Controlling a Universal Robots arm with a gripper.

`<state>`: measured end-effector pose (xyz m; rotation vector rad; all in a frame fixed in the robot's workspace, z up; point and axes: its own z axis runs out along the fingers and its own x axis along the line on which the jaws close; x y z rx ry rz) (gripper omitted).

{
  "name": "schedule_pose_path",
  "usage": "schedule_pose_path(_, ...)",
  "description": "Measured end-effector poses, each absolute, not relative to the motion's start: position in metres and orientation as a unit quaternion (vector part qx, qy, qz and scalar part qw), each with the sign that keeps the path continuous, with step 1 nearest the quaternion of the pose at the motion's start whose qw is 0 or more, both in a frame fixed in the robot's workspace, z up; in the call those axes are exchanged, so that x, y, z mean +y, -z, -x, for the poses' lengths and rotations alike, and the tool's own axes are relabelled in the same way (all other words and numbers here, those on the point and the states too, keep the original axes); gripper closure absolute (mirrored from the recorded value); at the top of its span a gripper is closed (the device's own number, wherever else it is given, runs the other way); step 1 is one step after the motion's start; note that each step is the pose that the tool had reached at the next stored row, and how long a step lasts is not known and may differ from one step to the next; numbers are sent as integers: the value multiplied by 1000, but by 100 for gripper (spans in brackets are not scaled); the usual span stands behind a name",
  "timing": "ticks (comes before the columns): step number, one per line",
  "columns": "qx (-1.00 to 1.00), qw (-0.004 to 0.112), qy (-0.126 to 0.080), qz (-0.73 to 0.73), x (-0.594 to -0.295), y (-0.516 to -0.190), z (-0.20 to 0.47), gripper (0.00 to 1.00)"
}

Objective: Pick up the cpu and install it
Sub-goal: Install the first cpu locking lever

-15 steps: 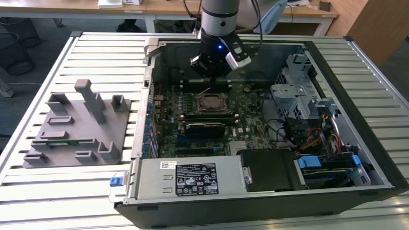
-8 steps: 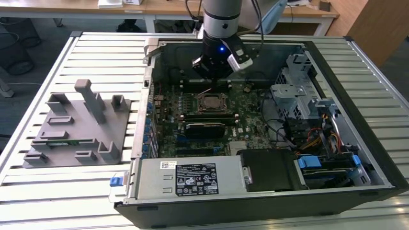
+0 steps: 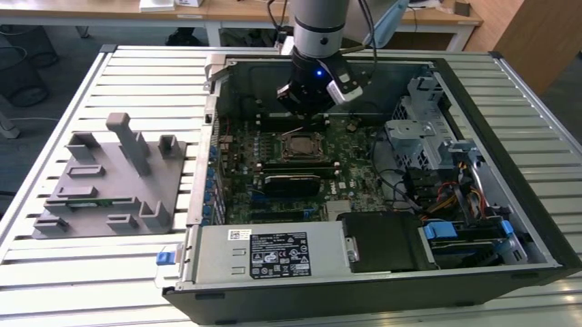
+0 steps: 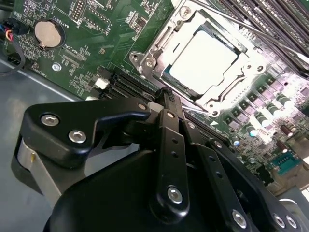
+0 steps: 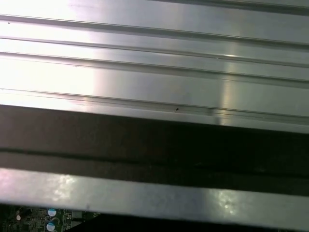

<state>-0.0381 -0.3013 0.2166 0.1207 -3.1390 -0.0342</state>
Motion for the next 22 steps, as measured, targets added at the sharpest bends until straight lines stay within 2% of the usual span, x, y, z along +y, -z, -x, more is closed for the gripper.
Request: schedule_pose_path(22, -999, 2, 11, -38, -301, -200, 33, 89)
